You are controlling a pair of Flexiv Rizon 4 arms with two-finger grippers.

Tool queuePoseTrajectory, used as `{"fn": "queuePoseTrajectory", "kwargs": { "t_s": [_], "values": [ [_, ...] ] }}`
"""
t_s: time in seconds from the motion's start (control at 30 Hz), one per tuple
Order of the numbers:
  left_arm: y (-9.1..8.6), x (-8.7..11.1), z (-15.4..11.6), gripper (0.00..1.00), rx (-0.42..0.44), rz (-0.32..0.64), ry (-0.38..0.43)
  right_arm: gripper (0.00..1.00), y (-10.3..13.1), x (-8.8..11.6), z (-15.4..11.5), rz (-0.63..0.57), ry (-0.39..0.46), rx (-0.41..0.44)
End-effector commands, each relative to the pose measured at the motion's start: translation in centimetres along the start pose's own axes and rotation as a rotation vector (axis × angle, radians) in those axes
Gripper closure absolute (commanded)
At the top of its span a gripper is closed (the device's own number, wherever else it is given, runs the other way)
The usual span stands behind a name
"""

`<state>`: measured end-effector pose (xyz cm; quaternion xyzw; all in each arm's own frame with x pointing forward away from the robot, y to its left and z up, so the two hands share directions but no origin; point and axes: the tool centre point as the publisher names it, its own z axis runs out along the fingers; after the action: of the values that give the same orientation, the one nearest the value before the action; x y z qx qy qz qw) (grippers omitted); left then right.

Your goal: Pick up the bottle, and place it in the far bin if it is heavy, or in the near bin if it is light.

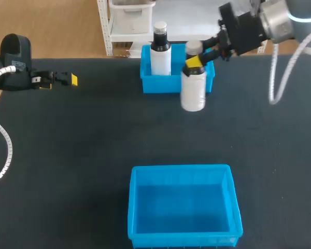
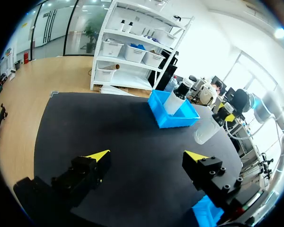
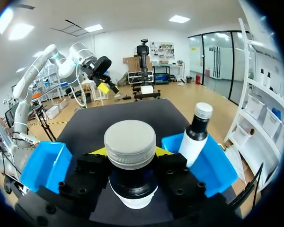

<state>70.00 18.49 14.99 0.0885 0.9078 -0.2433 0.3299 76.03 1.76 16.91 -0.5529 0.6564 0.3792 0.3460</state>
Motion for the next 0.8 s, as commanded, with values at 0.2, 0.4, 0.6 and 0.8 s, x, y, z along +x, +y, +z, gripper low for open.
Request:
{"fn": "queuePoseTrajectory", "kwargs": {
  "t_s": [0.2,0.4,0.6,0.8],
  "values": [
    [0.0,0.0,0.0,0.0,0.0,0.0,0.0,1.0,3.0,1.5,-8.2,0.058,0.04,0.153],
    [0.0,0.0,0.0,0.0,0.0,0.0,0.0,1.0,4.8,2.0,-13.0,0.088,0.069,0.214],
    [0.0,0.0,0.0,0.0,0.0,0.0,0.0,1.0,8.0,1.2,-16.1,0.092,0.072,0.231],
    [0.0,0.0,0.0,0.0,0.0,0.0,0.0,1.0,12.5,0.2,-15.6,0.076,0.065,0.191]
  ]
}}
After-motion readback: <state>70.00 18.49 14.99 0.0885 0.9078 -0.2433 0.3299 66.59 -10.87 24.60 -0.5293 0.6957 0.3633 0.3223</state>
